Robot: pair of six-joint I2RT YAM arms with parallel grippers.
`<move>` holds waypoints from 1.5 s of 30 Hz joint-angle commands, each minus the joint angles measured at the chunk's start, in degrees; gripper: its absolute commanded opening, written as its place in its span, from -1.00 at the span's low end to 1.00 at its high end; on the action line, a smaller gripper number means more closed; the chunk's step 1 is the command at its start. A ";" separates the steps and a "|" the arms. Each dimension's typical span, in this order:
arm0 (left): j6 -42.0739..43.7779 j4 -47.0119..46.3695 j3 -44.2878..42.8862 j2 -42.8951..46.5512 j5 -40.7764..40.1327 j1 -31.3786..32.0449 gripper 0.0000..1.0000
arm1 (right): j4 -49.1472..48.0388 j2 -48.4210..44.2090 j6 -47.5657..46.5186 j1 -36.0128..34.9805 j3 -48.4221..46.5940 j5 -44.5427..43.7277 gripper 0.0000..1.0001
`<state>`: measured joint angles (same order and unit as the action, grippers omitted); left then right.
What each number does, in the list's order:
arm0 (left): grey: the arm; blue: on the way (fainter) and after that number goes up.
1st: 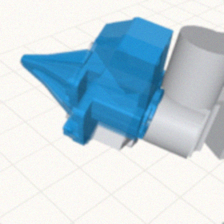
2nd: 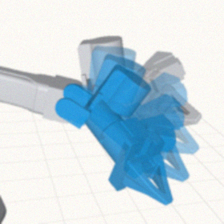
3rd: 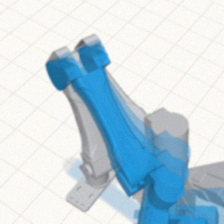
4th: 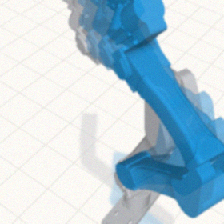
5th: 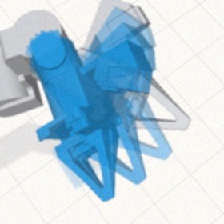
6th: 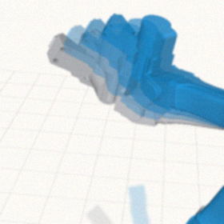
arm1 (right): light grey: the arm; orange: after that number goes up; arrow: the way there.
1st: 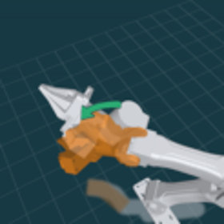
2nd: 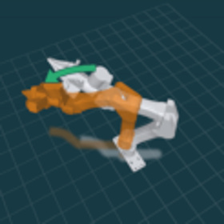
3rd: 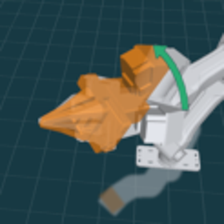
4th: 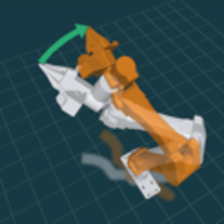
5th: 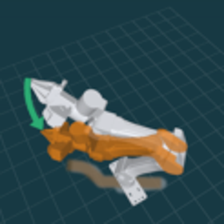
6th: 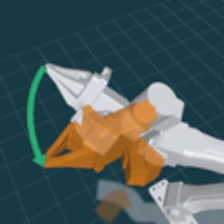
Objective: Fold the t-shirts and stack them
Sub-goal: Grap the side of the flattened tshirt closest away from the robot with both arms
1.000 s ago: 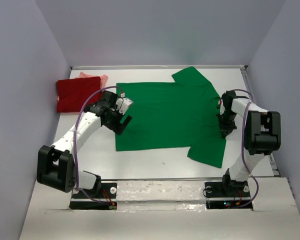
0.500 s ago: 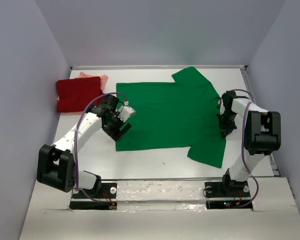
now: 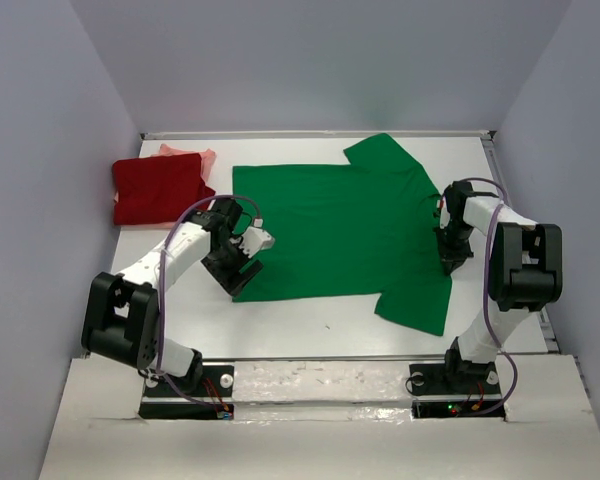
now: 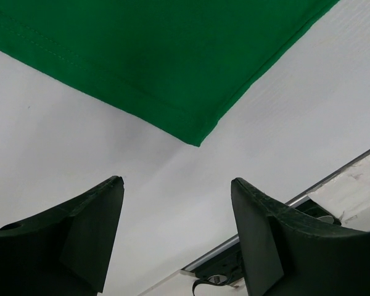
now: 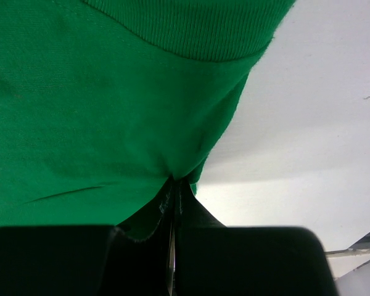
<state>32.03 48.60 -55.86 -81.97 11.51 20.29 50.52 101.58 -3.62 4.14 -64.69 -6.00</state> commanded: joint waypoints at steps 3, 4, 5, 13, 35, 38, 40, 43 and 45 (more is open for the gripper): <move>3.83 1.15 1.53 0.06 -0.78 0.36 0.57 | -1.39 -2.44 -0.16 0.43 -1.06 0.55 -1.00; 4.26 0.97 2.24 0.06 -0.70 0.36 0.57 | -1.39 -2.44 -0.07 0.43 -1.06 0.64 -1.00; 4.53 0.88 2.68 -0.03 -0.44 0.27 0.56 | -1.39 -2.35 -0.07 0.43 -1.14 0.64 -1.00; 7.87 0.89 5.14 -0.47 0.36 0.45 0.38 | -1.39 -2.44 0.01 0.43 -1.06 0.20 -1.00; 3.22 -6.50 3.83 -8.38 -2.02 4.31 0.31 | -1.65 -3.85 -0.34 0.43 -0.26 1.34 -1.00; 2.95 -5.89 2.60 -9.08 -0.96 4.75 0.29 | -1.66 -3.41 -0.34 0.43 -0.35 1.25 -1.00; 2.60 -5.88 2.24 -9.52 -0.79 5.37 0.27 | -1.74 -3.14 -0.34 0.43 -0.53 1.43 -1.00; 2.33 -5.62 1.72 -9.69 0.00 5.98 0.09 | -1.92 -2.97 -0.42 0.43 -0.44 1.52 -1.00; 2.07 -5.18 1.45 -9.61 0.88 6.60 -0.17 | -2.01 -2.88 -0.43 0.43 -0.44 1.52 -1.00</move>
<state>34.79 41.63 -52.40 -91.55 10.44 25.85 50.22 100.09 -3.64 4.16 -64.66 -5.13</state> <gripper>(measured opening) 0.510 0.010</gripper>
